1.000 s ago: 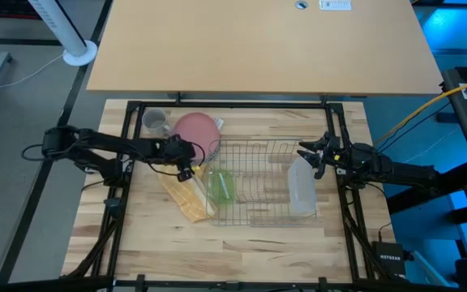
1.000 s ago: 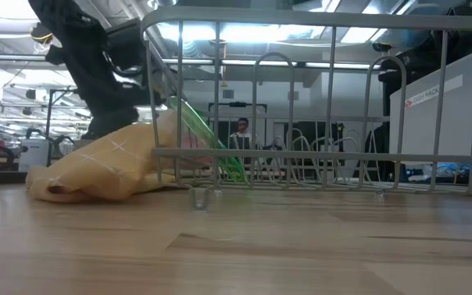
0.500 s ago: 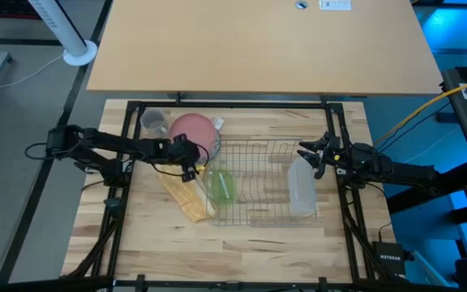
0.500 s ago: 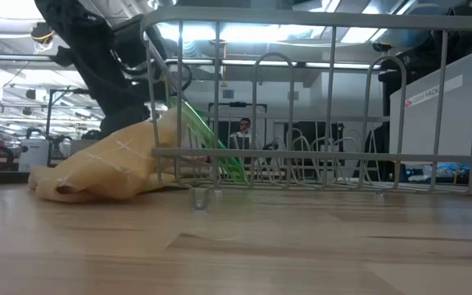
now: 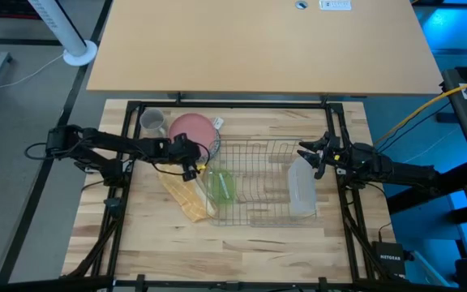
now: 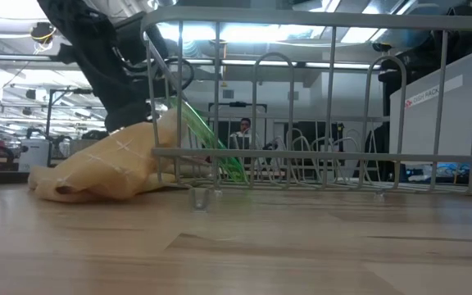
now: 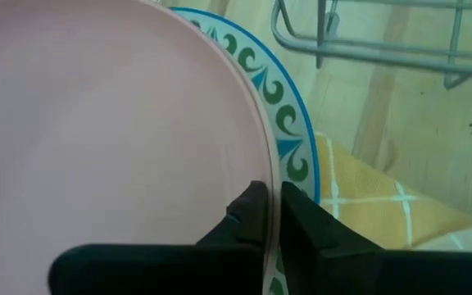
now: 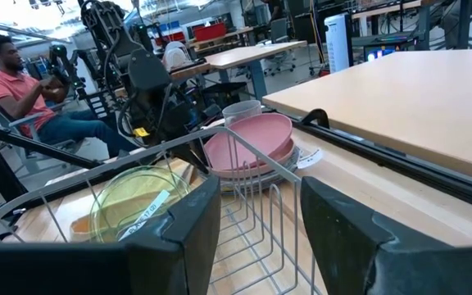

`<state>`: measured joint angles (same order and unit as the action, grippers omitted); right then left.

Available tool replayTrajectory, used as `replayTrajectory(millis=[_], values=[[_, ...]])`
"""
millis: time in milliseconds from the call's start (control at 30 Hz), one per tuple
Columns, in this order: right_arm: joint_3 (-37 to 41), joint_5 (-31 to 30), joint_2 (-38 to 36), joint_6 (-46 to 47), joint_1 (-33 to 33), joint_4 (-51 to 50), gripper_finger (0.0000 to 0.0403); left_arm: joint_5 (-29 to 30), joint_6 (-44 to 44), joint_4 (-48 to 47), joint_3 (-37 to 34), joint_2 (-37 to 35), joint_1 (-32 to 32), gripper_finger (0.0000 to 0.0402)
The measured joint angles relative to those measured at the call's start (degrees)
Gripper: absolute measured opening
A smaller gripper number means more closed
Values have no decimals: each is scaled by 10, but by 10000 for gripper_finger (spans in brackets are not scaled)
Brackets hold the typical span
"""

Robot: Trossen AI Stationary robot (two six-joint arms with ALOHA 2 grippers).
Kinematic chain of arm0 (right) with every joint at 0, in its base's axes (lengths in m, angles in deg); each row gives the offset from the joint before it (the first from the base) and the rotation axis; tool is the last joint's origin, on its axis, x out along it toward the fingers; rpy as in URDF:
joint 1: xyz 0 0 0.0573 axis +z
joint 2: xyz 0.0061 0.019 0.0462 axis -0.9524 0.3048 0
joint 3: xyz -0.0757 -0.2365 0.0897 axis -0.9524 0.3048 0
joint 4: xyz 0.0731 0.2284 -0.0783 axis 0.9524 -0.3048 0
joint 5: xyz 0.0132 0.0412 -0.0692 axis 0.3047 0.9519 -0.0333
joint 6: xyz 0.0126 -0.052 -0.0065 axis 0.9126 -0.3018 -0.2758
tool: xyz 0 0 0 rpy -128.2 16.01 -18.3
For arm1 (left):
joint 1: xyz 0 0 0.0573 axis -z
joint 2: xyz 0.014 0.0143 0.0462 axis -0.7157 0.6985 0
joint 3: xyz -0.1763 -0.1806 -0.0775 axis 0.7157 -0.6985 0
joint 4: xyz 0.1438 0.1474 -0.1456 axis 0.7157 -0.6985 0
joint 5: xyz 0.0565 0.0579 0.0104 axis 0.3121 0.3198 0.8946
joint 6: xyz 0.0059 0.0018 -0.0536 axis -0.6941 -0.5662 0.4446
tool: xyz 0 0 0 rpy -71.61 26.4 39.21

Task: Sort dishes
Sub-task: Put the pink plate in the dish rack

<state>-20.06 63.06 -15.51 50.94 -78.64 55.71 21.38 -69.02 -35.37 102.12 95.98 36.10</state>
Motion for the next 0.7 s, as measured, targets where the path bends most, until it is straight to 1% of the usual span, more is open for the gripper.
replayTrajectory(millis=[133,267,433,500,600,700], values=[[0,0,0,0,0,25,175,4,1,-18,0,0,12,6],[0,-1,0,0,0,94,175,5,-1,-18,0,0,26,6],[0,-64,20,0,0,234,175,8,-1,-18,0,0,36,10],[-1,-70,36,-4,-1,271,175,9,-3,-18,0,0,37,11],[-21,-55,76,-6,0,267,175,10,-12,-18,0,0,37,11],[-54,-54,142,2,0,265,175,10,-13,-18,0,0,37,11]])
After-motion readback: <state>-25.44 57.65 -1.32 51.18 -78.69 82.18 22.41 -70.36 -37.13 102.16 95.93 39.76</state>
